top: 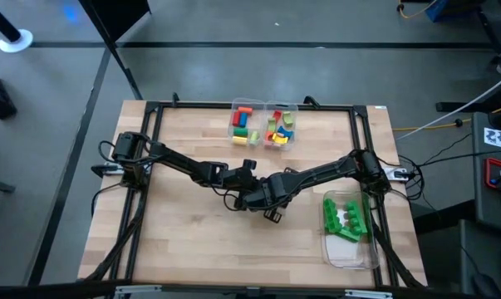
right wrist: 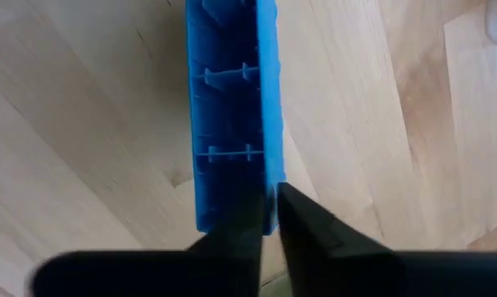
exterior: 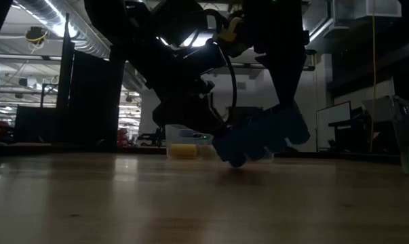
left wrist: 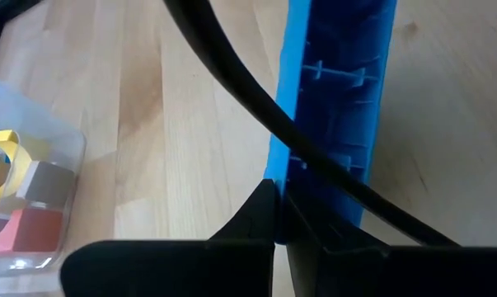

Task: Sort blocks by size
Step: Put the blue 4 stud game piece into the bottom transparent bin, then return to Home Position

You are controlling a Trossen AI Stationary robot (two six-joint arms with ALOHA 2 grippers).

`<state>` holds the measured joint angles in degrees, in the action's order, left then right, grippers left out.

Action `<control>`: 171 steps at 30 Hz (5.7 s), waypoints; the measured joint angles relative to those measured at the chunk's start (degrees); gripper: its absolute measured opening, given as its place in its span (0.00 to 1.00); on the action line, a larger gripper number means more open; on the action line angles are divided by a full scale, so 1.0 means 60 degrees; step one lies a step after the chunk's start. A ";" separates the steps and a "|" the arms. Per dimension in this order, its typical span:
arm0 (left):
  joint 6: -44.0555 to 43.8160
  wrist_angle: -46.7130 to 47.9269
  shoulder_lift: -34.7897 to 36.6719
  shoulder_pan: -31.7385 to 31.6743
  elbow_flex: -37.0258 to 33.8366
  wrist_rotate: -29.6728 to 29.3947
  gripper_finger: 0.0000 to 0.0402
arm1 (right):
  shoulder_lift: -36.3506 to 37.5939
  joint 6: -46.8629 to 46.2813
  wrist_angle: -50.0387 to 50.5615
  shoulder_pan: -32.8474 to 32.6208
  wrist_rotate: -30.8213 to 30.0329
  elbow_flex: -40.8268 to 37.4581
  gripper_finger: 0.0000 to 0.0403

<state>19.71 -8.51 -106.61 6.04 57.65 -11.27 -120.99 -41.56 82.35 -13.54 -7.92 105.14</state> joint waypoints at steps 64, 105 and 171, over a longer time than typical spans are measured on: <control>0.0240 0.5340 0.1870 -0.1974 -0.0004 -0.0089 0.27 | 0.0954 0.1730 0.1286 0.0018 0.0957 0.0863 0.00; -0.3789 0.5756 1.7634 -0.2266 -0.6444 -0.0087 0.27 | 0.7703 -1.0206 0.0699 -0.7065 -0.0012 -0.4856 0.00; -0.2904 0.2259 1.7682 -0.2266 -0.9100 -0.0047 0.27 | 0.8982 -0.9369 0.0363 -0.8721 -0.4398 -0.5533 0.44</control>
<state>2.28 5.04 -0.51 -7.55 3.05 -11.55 -67.10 -97.77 84.53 -65.87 -34.31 71.94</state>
